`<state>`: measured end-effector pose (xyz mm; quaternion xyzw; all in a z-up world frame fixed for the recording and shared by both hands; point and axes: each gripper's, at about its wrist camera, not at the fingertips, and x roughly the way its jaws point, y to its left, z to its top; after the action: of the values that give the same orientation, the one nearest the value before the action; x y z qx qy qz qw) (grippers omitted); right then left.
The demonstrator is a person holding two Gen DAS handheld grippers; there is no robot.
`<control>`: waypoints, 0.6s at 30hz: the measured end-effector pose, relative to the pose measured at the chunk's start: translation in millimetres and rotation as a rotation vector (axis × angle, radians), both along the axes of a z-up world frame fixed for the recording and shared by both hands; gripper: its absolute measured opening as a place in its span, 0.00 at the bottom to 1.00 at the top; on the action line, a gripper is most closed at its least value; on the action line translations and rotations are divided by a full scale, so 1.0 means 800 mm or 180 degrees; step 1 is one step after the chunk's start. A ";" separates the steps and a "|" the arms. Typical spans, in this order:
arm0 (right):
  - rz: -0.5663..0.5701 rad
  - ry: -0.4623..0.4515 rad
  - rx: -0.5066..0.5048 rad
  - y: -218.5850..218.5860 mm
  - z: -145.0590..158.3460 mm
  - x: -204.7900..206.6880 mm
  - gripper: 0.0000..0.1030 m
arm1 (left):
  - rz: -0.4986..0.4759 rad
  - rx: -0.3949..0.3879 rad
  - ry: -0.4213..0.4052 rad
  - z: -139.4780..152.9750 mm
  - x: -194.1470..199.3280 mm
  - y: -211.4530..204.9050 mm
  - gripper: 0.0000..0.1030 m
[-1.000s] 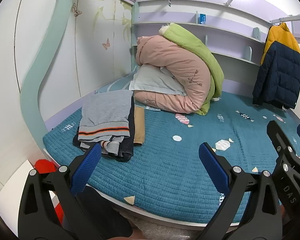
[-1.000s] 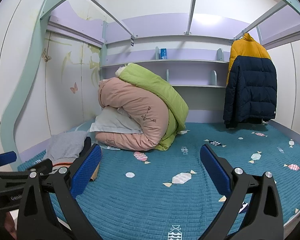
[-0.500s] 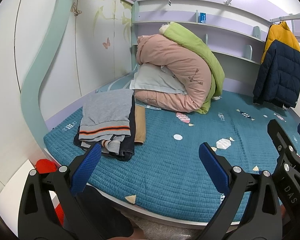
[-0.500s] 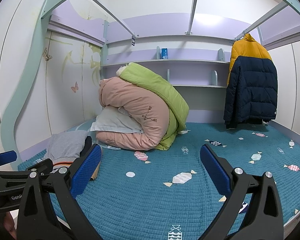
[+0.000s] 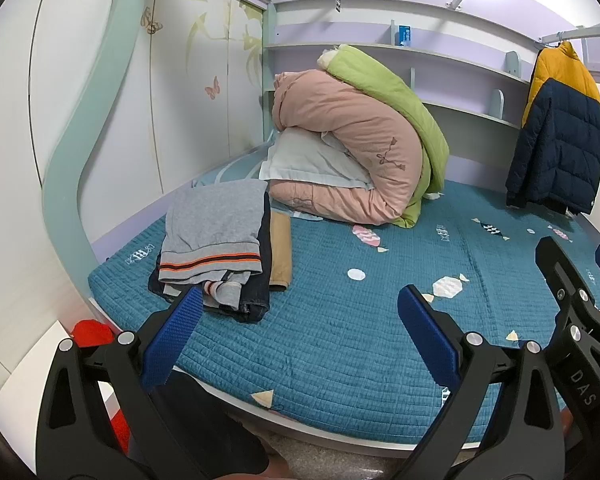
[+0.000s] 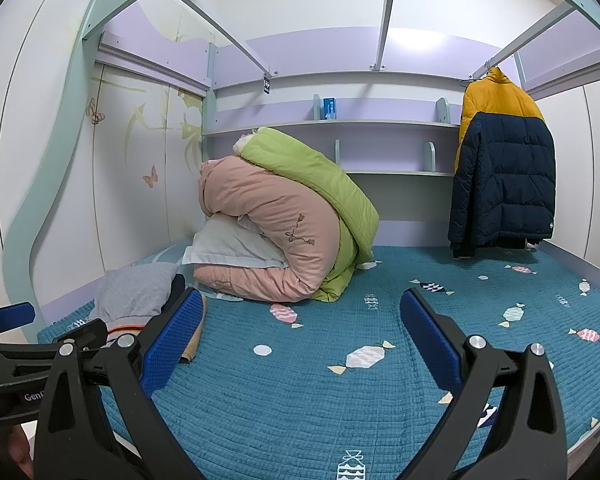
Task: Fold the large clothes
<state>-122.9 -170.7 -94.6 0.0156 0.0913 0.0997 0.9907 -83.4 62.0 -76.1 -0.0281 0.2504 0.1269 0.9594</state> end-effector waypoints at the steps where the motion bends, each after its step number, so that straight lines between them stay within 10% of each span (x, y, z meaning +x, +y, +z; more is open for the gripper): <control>1: -0.0002 0.0001 -0.0001 0.000 0.000 0.000 0.93 | -0.0001 -0.0002 0.0005 0.000 0.000 0.000 0.95; 18: -0.0003 -0.0009 0.0007 0.001 0.001 -0.002 0.93 | -0.0008 0.0006 0.0006 0.000 0.001 0.000 0.95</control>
<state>-124.4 -169.6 -93.9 0.0165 0.0897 0.0994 0.9909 -83.0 62.3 -75.7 -0.0267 0.2512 0.1260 0.9593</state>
